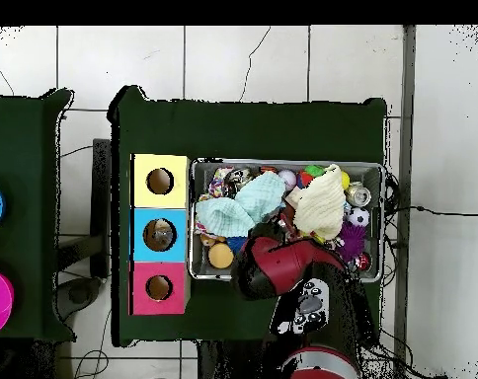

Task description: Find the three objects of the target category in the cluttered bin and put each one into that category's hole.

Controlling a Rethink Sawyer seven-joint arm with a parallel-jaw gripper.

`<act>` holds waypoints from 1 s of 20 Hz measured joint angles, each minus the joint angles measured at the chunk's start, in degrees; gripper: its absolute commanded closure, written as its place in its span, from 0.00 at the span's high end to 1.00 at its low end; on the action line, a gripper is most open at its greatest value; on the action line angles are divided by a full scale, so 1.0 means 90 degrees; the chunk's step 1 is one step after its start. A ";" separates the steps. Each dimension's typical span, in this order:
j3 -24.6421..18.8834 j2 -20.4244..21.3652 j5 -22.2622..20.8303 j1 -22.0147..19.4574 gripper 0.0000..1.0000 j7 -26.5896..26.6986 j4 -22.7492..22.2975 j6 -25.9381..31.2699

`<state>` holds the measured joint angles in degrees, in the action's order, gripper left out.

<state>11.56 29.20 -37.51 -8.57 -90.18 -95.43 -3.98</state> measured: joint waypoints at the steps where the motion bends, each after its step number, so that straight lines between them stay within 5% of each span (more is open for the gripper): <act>1: 0.0002 0.0001 -0.0001 -0.0004 1.00 0.0000 0.0014 -0.0061; 20: -0.0233 -0.0194 -0.0299 -0.0305 1.00 0.0000 0.0120 -0.0218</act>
<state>9.46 27.44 -40.20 -11.32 -90.18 -94.35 -5.94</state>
